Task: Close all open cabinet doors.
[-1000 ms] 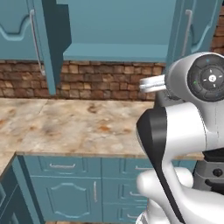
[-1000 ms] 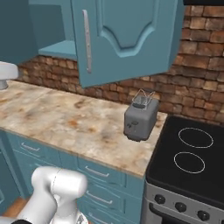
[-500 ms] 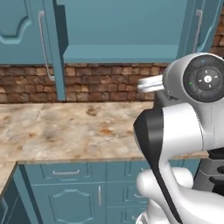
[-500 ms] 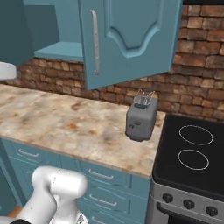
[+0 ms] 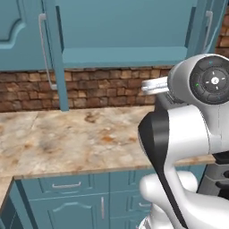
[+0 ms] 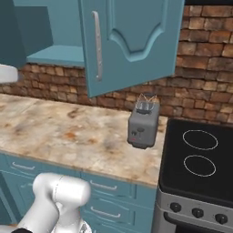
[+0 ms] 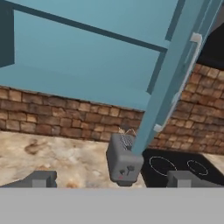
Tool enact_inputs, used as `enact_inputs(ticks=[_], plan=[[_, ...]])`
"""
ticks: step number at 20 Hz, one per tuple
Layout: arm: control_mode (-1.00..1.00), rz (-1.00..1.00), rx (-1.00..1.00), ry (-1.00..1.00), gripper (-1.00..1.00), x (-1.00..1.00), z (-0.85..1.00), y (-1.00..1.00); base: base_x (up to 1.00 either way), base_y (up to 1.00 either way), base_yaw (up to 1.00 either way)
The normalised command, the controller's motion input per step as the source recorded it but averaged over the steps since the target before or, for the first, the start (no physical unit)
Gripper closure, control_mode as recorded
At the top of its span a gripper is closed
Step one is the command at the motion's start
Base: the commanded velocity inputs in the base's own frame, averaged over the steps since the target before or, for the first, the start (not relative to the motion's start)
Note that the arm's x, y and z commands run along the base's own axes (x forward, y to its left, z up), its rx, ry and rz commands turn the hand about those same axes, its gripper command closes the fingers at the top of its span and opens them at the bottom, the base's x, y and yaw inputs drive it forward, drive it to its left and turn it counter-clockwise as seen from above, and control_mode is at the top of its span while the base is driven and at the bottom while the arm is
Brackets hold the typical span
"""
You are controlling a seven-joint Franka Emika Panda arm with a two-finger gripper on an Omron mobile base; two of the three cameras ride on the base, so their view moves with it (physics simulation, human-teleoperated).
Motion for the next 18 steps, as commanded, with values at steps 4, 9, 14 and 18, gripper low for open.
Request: enact_inputs(ticks=[4,9,14,18], plan=[[1.00,0.00,0.00,0.00,-1.00,0.00,0.00,0.00,0.36,0.27,-0.16],[1.00,0.00,0.00,0.00,-1.00,0.00,0.00,0.00,0.35,0.28,-0.14],[1.00,0.00,0.00,0.00,-1.00,0.00,0.00,0.00,0.31,0.33,-0.10],[1.00,0.00,0.00,0.00,-1.00,0.00,0.00,0.00,0.28,0.33,-0.10]])
